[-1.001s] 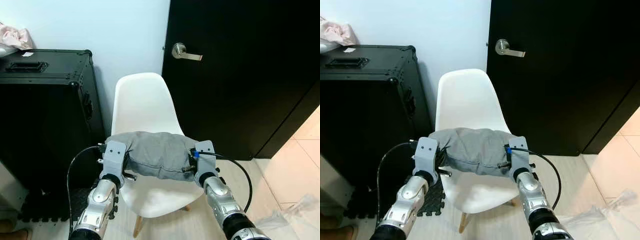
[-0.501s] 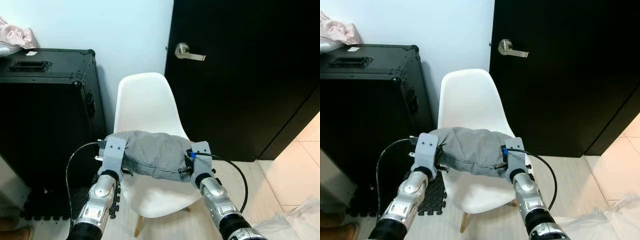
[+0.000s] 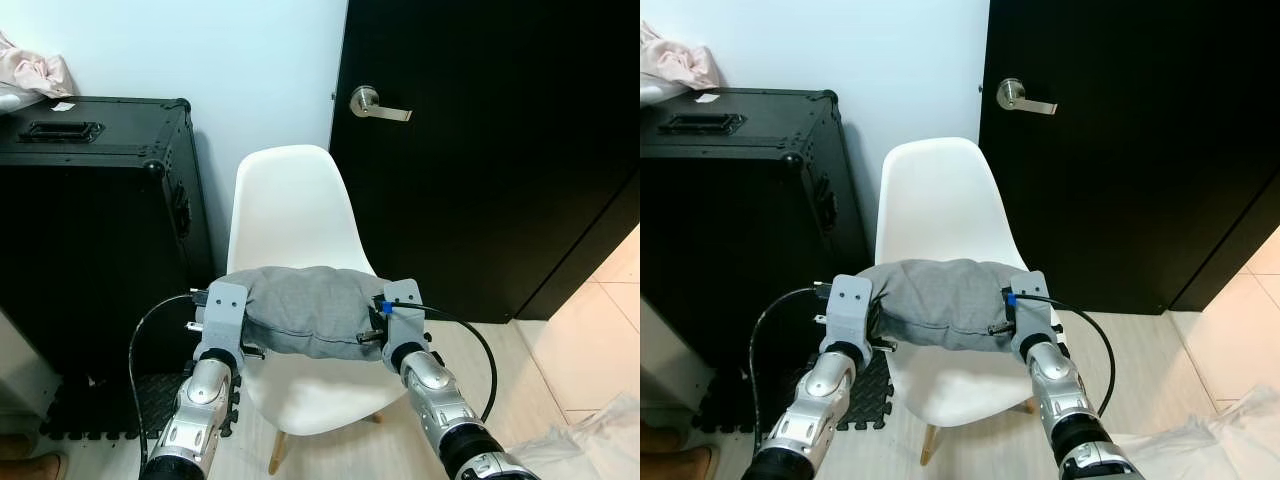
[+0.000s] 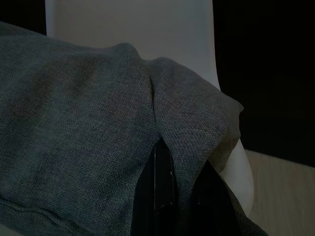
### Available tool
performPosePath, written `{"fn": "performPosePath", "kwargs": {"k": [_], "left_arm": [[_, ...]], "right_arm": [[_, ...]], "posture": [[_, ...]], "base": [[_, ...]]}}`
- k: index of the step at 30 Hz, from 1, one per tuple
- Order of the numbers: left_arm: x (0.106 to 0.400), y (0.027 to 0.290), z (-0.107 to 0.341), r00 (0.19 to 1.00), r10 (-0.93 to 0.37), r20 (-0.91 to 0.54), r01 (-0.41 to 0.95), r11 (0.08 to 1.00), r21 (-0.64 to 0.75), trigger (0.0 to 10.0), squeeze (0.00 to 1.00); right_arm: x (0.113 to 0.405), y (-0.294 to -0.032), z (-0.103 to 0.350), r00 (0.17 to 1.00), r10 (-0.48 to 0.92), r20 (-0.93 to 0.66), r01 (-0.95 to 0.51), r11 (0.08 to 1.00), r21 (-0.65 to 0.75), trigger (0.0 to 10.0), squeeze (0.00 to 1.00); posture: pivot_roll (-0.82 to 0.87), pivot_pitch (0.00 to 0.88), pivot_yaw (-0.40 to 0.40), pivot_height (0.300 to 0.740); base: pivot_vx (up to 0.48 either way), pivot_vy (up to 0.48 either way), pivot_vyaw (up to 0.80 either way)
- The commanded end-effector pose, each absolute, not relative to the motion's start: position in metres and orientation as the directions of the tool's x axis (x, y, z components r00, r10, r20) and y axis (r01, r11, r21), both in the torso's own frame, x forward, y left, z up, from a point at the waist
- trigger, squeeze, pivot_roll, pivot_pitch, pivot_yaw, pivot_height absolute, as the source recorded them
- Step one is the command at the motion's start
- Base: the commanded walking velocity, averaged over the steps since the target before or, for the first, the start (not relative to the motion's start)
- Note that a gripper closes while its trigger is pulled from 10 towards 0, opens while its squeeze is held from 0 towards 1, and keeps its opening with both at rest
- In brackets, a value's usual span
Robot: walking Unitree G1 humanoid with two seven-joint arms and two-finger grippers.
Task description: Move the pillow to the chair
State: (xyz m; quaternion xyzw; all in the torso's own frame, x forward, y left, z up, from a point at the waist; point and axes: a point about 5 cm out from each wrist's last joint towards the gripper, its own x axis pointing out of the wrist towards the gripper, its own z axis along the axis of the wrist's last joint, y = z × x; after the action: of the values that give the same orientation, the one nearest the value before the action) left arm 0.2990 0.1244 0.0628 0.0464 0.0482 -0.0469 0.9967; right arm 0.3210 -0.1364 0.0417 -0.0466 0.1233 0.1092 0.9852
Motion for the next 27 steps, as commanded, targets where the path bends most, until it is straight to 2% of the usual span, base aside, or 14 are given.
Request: {"fn": "performPosePath", "kwargs": {"k": [1,10,16,27], "left_arm": [[0.297,0.113,0.072,0.992,-0.125,-0.035,0.127,0.990,0.062,10.0,0.00],[0.290,0.117,0.069,0.992,-0.125,-0.030,0.126,0.991,0.044,10.0,0.00],[0.291,0.119,0.071,0.991,-0.129,-0.019,0.130,0.990,0.049,10.0,0.00],[0.296,0.106,0.079,0.986,-0.168,0.006,0.168,0.985,0.035,10.0,0.00]], "right_arm": [[0.325,-0.127,0.050,0.946,0.250,-0.205,-0.267,0.962,-0.058,10.0,0.00],[0.322,-0.131,0.047,0.945,0.247,-0.212,-0.266,0.962,-0.063,10.0,0.00],[0.322,-0.129,0.047,0.946,0.246,-0.210,-0.264,0.963,-0.060,10.0,0.00],[0.320,-0.132,0.046,0.950,0.233,-0.207,-0.250,0.966,-0.060,10.0,0.00]], "posture": [[0.08,0.047,-0.047,0.740],[0.08,0.046,-0.045,0.740],[0.07,0.036,-0.029,0.740],[0.07,0.027,-0.016,0.740]], "base": [[0.000,0.000,0.00],[0.000,0.000,0.00],[0.313,0.000,0.00],[0.403,0.000,0.00]]}}
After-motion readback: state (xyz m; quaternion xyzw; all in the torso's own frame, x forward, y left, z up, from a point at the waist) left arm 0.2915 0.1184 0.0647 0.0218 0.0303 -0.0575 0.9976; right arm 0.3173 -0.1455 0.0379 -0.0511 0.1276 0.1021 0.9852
